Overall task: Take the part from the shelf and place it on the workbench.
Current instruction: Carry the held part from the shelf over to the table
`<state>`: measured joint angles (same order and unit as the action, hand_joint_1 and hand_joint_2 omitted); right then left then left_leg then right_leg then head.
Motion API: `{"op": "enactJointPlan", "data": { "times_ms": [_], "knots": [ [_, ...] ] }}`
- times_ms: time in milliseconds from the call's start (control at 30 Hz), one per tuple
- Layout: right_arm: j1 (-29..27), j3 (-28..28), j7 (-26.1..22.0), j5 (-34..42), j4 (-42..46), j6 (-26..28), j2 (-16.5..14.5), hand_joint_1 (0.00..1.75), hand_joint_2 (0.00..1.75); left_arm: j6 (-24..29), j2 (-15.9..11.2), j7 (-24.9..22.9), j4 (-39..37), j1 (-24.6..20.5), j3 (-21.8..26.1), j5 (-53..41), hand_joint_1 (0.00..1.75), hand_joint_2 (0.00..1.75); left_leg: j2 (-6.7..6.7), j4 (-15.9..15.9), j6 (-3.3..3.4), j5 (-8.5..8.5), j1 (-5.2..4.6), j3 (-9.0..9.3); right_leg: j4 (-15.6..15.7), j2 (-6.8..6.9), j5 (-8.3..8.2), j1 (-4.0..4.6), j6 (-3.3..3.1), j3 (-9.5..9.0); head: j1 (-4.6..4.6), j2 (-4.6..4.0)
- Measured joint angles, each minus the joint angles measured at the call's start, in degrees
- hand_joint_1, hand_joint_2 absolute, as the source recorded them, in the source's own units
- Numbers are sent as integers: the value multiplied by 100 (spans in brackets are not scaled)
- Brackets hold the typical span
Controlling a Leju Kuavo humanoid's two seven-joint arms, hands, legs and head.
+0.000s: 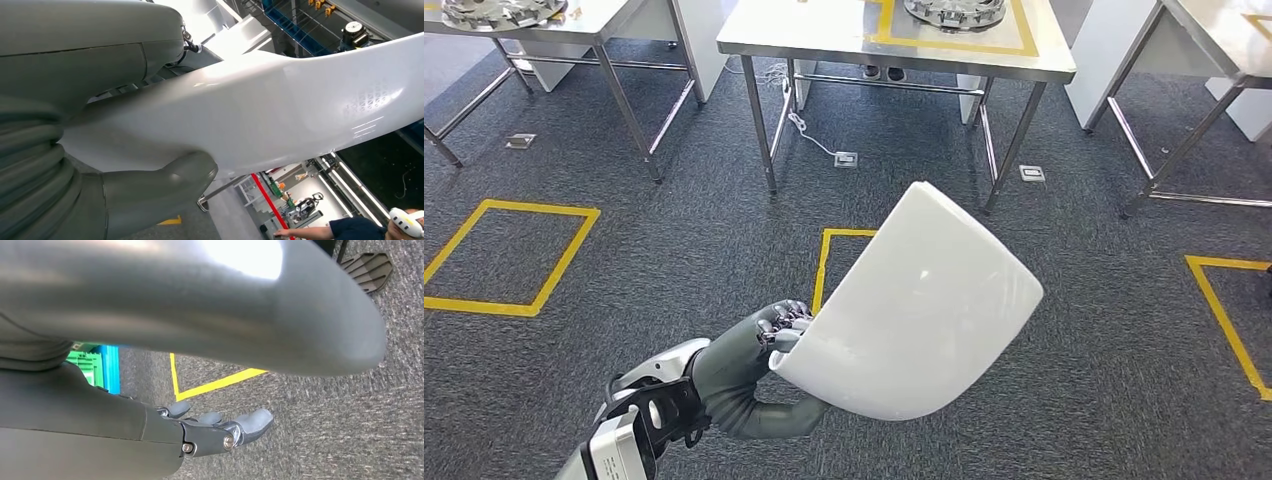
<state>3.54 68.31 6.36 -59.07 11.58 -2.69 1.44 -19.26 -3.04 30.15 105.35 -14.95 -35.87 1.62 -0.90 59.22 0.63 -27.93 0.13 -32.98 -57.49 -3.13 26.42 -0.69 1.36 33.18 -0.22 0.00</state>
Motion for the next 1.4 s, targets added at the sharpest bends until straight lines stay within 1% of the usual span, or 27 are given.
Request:
{"op": "enactJointPlan", "data": {
  "times_ms": [100, 233, 300, 333, 400, 467, 500, 533, 567, 633, 667, 700, 733, 833, 867, 900, 933, 967, 1000, 1033, 1067, 1133, 1167, 1200, 1233, 1333, 1400],
  "knots": [
    [-1, -1, 0, -7, 0, -17, -3, 0, 0, -2, -3, 1, 0, -8, 0, 1, 175, 175, 0, 4, 38, -4, -32, -3, 12, 0, -3, -35, 85, -2, 0, 0],
    [-2, -2, -2, -11, 0, -51, -8, 0, 0, -11, -6, 1, -2, -37, 0, 2, 175, 175, 1, 12, 93, -16, -72, -6, 24, -5, 2, -74, 156, -1, -2, 0],
    [-4, -3, -3, -12, 0, -64, -12, 0, 0, -19, -4, 1, -1, -59, 0, 2, 175, 175, 17, -18, 134, -7, -60, 10, 16, 0, 18, -84, 193, -3, -2, 0],
    [-4, -4, -5, -13, 0, -66, -15, 0, 0, -21, -3, 1, -1, -72, 0, 2, 175, 175, 32, -45, 159, 3, -44, 27, -52, 43, 59, -81, 205, 21, 3, 0],
    [0, -5, -16, -16, 0, -65, -21, 0, 0, -32, -2, 4, -4, -94, 0, 7, 175, 175, 73, -90, 198, 19, -14, 60, -507, 166, 298, -75, 217, 234, 29, 0],
    [2, -5, -32, -19, 0, -65, -25, 0, 0, -57, -5, 7, -21, -102, 0, 13, 175, 175, 112, -93, 202, 6, -13, 65, -1291, 242, 638, -73, 225, 655, 51, 0],
    [-4, -5, -39, -22, 0, -65, -27, 0, 0, -68, -7, 8, -34, -102, 0, 16, 175, 175, 129, -91, 195, -5, -13, 69, -1572, 254, 710, -77, 228, 819, 55, 0],
    [-13, -5, -49, -26, 0, -64, -29, 0, 0, -73, -8, 9, -48, -102, 0, 21, 175, 175, 141, -89, 180, -18, -12, 79, -1657, 262, 673, -81, 228, 884, 57, 0],
    [-22, -5, -58, -31, 0, -62, -32, 0, 0, -74, -8, 11, -58, -103, 0, 25, 175, 175, 150, -85, 159, -36, -7, 96, -1497, 274, 526, -85, 224, 823, 59, 0],
    [-29, -5, -78, -36, 0, -58, -34, 0, 0, -76, -8, 17, -70, -109, 0, 33, 175, 175, 165, -70, 103, -85, 1, 145, -717, 327, 135, -84, 200, 443, 65, 0],
    [-25, -5, -84, -36, 0, -56, -36, 0, 0, -78, -9, 19, -72, -115, 0, 35, 175, 175, 171, -59, 66, -113, -3, 162, -376, 347, 15, -70, 168, 274, 67, 0],
    [-22, -5, -87, -36, 0, -56, -38, 0, 0, -79, -9, 21, -73, -121, -1, 37, 175, 175, 176, -56, 28, -136, -9, 176, -162, 361, -33, -53, 130, 169, 68, 0],
    [-23, -5, -89, -37, 0, -56, -40, 0, 0, -80, -10, 22, -74, -126, -1, 38, 175, 175, 179, -62, -11, -153, -15, 185, -95, 364, -12, -32, 86, 138, 68, 0],
    [-40, -5, -90, -38, 0, -56, -43, 0, 0, -81, -12, 27, -75, -138, -2, 41, 175, 175, 182, -57, -126, -208, -4, 216, -72, 329, 20, -26, -43, 97, 62, 0],
    [-40, -5, -92, -38, 0, -56, -44, 0, 0, -81, -13, 32, -76, -146, -2, 48, 175, 175, 174, 75, -160, -277, 1, 167, -59, 321, 34, -37, -86, 63, 51, 0],
    [-38, -5, -93, -39, 0, -56, -45, 0, 0, -81, -15, 38, -80, -153, -2, 61, 175, 175, 163, 340, -189, -399, 7, 40, -48, 316, 51, -48, -127, 23, 36, 0],
    [-36, -5, -96, -40, 0, -56, -46, 0, 0, -82, -19, 43, -88, -157, -2, 75, 175, 175, 151, 719, -209, -551, 10, -157, -47, 311, 79, -44, -156, -10, 21, 0],
    [-35, -5, -96, -41, 0, -56, -46, 0, 0, -85, -26, 46, -100, -156, -2, 89, 175, 175, 146, 1140, -222, -700, 11, -403, -47, 305, 107, -37, -176, -38, 8, 0],
    [-37, -5, -96, -42, 0, -56, -46, 0, 0, -87, -33, 47, -113, -152, -2, 98, 175, 175, 143, 1484, -228, -781, 11, -628, -47, 294, 136, -31, -185, -69, 3, 0],
    [-41, -5, -94, -42, 0, -56, -46, 0, 0, -89, -39, 47, -124, -148, -2, 102, 175, 175, 142, 1637, -225, -739, 10, -766, -48, 279, 169, -26, -184, -107, 1, 0],
    [-44, -5, -92, -42, 0, -56, -46, 0, 0, -90, -43, 47, -132, -146, -2, 103, 175, 175, 140, 1556, -213, -575, 10, -789, -48, 260, 206, -23, -178, -155, -2, 0],
    [-46, -5, -90, -42, 0, -56, -49, 0, 0, -90, -45, 48, -138, -152, -2, 106, 175, 175, 126, 852, -164, -48, 7, -551, -49, 223, 288, -21, -153, -267, -10, 0],
    [-42, -5, -90, -43, 0, -56, -52, 0, 0, -90, -45, 49, -138, -160, -2, 108, 175, 175, 112, 462, -133, 123, -1, -389, -56, 208, 340, -9, -128, -308, -16, 0],
    [-38, -5, -90, -43, 0, -56, -55, 0, 0, -90, -45, 49, -140, -170, -3, 109, 175, 175, 99, 190, -102, 208, -7, -271, -54, 199, 382, -1, -100, -335, -17, 0],
    [-36, -5, -91, -44, 0, -55, -58, 0, 0, -91, -45, 49, -142, -179, -3, 110, 175, 175, 89, 41, -67, 212, -15, -206, -58, 193, 404, 6, -63, -362, -17, 0],
    [-35, -5, -90, -44, 0, -54, -63, 0, 0, -92, -37, 49, -144, -200, -6, 111, 175, 175, 79, -21, 47, 131, -11, -129, -134, 202, 413, 5, 41, -406, -11, 0],
    [-24, -5, -89, -44, 0, -54, -71, 0, 0, -95, -20, 49, -142, -220, -7, 113, 175, 175, 82, -39, 113, 87, 6, -43, -459, 234, 547, -3, 84, -235, 11, 0]
  ]
}}
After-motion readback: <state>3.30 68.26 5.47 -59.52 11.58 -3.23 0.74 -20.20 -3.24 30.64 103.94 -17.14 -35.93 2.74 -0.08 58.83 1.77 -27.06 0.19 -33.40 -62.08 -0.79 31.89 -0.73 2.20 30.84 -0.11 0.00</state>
